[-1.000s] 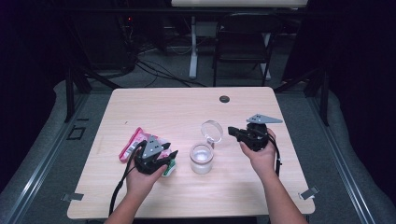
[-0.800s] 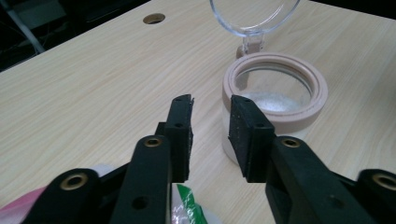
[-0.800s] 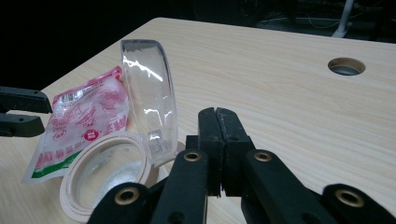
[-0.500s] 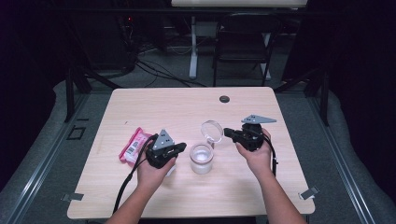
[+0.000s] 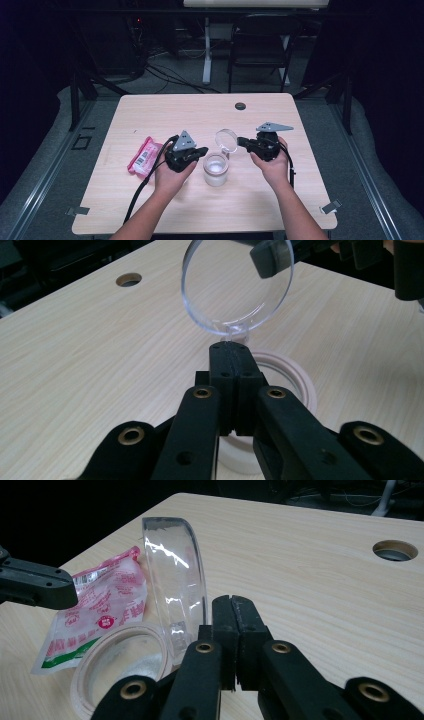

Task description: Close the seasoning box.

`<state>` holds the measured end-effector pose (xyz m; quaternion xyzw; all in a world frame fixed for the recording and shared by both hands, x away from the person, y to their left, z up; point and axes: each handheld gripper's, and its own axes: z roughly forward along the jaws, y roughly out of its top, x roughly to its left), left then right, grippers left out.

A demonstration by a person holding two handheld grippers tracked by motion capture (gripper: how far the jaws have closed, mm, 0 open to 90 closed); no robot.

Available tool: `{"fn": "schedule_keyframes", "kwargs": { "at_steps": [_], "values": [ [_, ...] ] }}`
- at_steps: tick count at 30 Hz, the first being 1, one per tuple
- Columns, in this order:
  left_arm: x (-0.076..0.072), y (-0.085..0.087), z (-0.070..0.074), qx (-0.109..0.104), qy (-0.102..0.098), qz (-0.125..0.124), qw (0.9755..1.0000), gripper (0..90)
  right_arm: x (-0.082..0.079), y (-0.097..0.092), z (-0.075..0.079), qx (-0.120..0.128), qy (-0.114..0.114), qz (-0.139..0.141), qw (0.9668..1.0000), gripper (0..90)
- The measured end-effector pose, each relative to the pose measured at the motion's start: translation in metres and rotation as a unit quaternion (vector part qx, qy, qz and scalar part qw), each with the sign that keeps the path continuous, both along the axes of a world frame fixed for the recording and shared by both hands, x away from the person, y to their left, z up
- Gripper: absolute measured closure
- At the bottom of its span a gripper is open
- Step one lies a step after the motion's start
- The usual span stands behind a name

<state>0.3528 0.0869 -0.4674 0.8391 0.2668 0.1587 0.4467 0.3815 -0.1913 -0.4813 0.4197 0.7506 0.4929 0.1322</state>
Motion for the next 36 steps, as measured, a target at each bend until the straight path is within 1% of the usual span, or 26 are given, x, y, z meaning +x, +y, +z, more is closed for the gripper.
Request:
{"fn": "schedule_keyframes", "kwargs": {
  "at_steps": [2,6,12,15,17,18,19,21,22,23,25,26,27,36],
  "values": [
    [0.002,-0.003,0.002,0.001,-0.001,-0.003,1.0000,90.0,0.000,0.000,0.000,0.006,-0.001,0.000,1.0000,89.1],
    [0.005,-0.007,0.005,0.003,-0.002,-0.003,1.0000,90.0,-0.001,0.000,0.002,0.002,-0.001,0.004,1.0000,89.2],
    [0.007,-0.008,0.009,0.002,-0.006,-0.003,1.0000,90.0,-0.003,0.002,0.003,0.008,-0.006,0.005,0.9999,89.2],
    [0.008,-0.008,0.010,0.004,-0.005,-0.002,1.0000,90.0,-0.004,0.003,0.004,0.005,-0.006,0.013,0.9999,88.7],
    [0.008,-0.009,0.010,0.005,-0.007,-0.003,1.0000,90.0,-0.006,0.005,0.005,0.005,-0.008,0.017,0.9998,88.5],
    [0.008,-0.009,0.010,0.005,-0.006,-0.003,1.0000,90.0,-0.007,0.006,0.005,0.010,-0.011,0.015,0.9998,88.4],
    [0.007,-0.009,0.010,0.006,-0.006,-0.004,1.0000,90.0,-0.008,0.007,0.006,0.007,-0.011,0.018,0.9998,88.4],
    [0.007,-0.009,0.011,0.007,-0.006,-0.006,0.9999,90.0,-0.010,0.009,0.007,0.010,-0.013,0.022,0.9996,88.1],
    [0.006,-0.009,0.011,0.006,-0.007,-0.006,0.9999,90.0,-0.011,0.011,0.007,0.008,-0.014,0.025,0.9996,88.1],
    [0.005,-0.009,0.011,0.008,-0.007,-0.007,0.9999,90.0,-0.012,0.012,0.008,0.004,-0.014,0.032,0.9994,88.1],
    [0.003,-0.008,0.011,0.010,-0.009,-0.010,0.9999,90.0,-0.014,0.015,0.008,0.003,-0.017,0.035,0.9992,88.1],
    [0.002,-0.008,0.011,0.011,-0.008,-0.009,0.9999,90.0,-0.014,0.016,0.008,-0.001,-0.017,0.040,0.9991,88.0],
    [0.001,-0.008,0.011,0.009,-0.009,-0.009,0.9999,90.0,-0.015,0.018,0.008,-0.003,-0.018,0.042,0.9990,88.0],
    [-0.001,-0.004,0.006,0.009,-0.003,-0.010,0.9999,90.0,-0.017,0.022,0.009,-0.005,-0.019,0.048,0.9987,88.1]
  ]
}}
